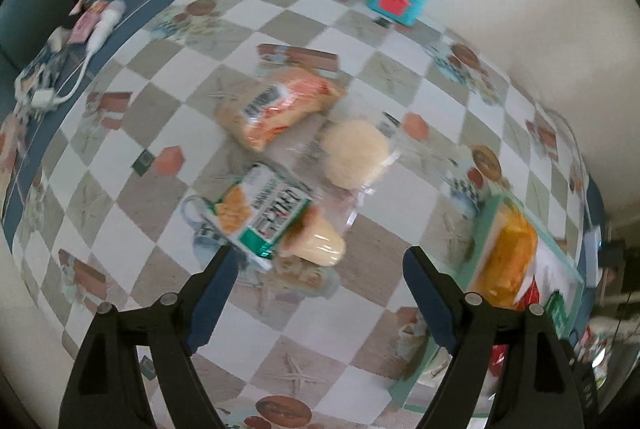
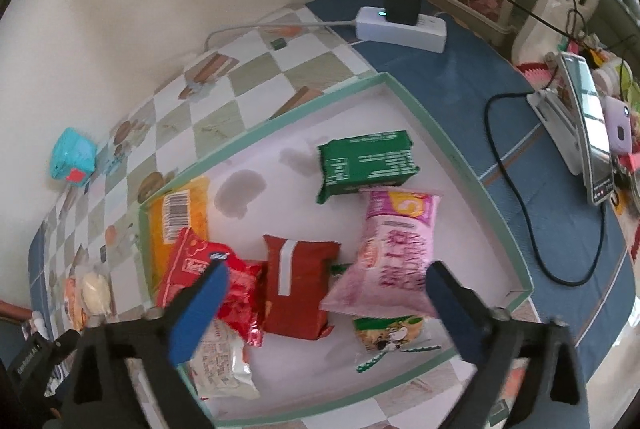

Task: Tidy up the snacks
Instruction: 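Lower both packs into the tray and open both tools, then withdraw both tools from the tray toward the remaining snacks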

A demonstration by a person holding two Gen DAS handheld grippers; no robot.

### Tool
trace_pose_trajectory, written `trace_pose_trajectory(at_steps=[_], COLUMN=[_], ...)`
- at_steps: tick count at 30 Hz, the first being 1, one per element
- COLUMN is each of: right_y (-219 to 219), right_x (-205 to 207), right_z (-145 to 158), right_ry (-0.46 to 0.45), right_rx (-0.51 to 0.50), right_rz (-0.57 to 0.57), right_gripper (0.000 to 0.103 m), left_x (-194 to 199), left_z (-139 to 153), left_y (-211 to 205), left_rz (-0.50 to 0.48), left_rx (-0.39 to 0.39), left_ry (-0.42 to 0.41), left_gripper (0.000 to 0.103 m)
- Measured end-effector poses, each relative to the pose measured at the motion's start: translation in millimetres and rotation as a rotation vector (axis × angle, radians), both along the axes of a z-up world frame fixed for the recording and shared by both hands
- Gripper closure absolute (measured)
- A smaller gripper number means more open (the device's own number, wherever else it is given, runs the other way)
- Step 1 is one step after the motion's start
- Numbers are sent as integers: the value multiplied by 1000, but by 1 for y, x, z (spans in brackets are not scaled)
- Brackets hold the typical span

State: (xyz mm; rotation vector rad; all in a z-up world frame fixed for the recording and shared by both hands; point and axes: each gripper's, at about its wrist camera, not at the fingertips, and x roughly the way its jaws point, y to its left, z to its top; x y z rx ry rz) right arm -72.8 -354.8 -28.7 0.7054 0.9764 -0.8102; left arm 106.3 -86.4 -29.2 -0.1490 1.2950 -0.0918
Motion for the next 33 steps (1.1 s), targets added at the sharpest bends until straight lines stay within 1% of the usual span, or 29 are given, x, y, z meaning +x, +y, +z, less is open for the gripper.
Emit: trace_pose_trajectory(at_steps=[3,7,12,18,25,30,33], right_y=[10,26,54,82,97,112,125], right_x=[8,18,38,53,65,76,86], right_z=[2,6,13,16,12,8,3], right_ry=[8,-9,-46,-75,-57,-35,-22], right_rx=[-20,-23,-41,-50,-73,-92,-89], right_rz=[32,83,175,247,281,315,358], right_gripper=[1,0,0,0,0,0,0], left_x=[3,9,16,22,29,36,41], left_z=[2,4,6,11,14,6,1], left_y=[15,34,53,76,102,114,122], left_rz=[45,90,123,152,181,176,185], left_rx=[-16,-21,-9,5,-3,-44,-43], left_ry=[0,-7,-19,-43,-58,-24,-13], left_gripper=[18,18,18,18,18,18,18])
